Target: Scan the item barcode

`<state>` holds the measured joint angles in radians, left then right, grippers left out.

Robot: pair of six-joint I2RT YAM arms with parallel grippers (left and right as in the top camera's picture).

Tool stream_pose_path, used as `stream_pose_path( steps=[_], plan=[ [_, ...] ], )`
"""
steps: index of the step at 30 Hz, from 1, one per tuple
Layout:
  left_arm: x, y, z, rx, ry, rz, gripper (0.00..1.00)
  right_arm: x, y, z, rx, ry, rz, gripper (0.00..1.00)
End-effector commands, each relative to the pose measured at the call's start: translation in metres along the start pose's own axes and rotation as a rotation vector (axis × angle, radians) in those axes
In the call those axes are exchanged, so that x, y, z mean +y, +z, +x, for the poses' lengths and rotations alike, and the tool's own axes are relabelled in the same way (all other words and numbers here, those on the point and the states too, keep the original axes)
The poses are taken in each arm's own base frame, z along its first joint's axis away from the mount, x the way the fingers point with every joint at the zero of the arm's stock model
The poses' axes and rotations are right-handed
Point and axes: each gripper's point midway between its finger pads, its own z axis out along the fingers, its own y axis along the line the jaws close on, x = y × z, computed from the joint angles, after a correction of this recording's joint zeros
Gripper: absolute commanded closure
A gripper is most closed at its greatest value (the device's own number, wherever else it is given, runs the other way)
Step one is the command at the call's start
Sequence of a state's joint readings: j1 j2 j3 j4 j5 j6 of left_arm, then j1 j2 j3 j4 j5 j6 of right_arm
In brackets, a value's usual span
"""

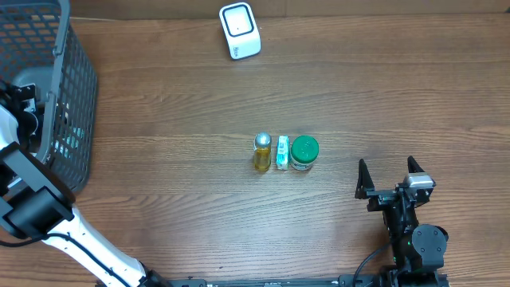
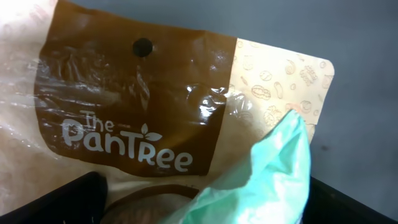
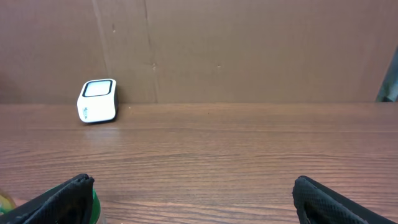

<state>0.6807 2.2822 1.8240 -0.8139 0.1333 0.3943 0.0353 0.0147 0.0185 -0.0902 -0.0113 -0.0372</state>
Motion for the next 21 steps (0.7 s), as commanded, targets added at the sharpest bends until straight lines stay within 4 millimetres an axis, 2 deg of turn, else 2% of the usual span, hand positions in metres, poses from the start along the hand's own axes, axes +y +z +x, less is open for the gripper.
stream_pose_path(
  steps=[1, 11, 16, 21],
  plan=[
    [-0.038, 0.056, 0.051, 0.178, 0.007, 0.168, 0.0, 0.002, 0.0, 0.001, -0.007, 0.003, -0.007, 0.0],
    [-0.045, 0.036, 0.03, 0.139, 0.032, 0.229, 0.0, 0.002, 0.0, 0.001, -0.007, 0.003, -0.007, 0.0],
    [-0.042, 0.039, 0.041, 0.182, 0.082, 0.199, 0.0, 0.002, 0.0, 0.001, -0.007, 0.003, -0.007, 0.0],
    [-0.037, 0.055, 0.06, 0.237, 0.107, 0.121, 0.01, 0.002, 0.0, 0.001, -0.007, 0.003, -0.007, 0.0]
  ],
)
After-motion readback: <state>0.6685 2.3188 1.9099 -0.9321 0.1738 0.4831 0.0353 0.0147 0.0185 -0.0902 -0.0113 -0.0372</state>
